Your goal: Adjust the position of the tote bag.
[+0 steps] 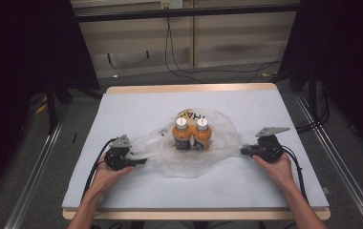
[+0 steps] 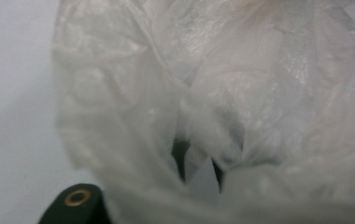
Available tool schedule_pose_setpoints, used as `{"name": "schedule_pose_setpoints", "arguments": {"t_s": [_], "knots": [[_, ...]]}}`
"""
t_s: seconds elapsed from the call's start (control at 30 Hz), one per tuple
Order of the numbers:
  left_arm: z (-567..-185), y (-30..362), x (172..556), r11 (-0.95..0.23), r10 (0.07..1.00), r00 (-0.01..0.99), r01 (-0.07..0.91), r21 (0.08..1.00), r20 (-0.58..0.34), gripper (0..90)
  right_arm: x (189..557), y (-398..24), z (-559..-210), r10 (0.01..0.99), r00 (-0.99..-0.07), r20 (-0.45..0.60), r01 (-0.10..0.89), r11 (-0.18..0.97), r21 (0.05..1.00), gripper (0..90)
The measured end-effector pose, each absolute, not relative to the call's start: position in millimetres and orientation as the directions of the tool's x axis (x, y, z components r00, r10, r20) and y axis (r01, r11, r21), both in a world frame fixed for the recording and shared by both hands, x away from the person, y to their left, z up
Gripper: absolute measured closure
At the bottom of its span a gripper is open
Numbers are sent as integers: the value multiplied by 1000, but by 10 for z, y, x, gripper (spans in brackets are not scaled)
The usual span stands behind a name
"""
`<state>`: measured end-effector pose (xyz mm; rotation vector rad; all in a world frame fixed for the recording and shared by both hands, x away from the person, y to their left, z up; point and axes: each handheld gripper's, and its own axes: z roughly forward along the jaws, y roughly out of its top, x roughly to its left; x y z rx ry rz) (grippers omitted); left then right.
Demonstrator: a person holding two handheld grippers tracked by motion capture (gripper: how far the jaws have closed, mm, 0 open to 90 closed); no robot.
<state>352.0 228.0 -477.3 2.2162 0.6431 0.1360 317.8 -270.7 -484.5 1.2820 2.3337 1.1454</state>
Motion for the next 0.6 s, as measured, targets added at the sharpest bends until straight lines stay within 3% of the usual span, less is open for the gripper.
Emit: {"name": "schedule_pose_setpoints", "arguments": {"t_s": [0.17,0.3,0.6], "knots": [[-4685,2312,3475,-496,520,845,416,763,-123,552,3109,-2731,-4739,787,-597,158,562,270,782,597],[-4600,2389,3444,-452,536,835,410,792,-126,449,3052,-2763,-4653,785,-596,171,531,225,817,485],[-4392,2675,3377,-297,582,796,400,867,-167,360,2967,-2783,-4453,765,-614,194,463,150,873,338]]}}
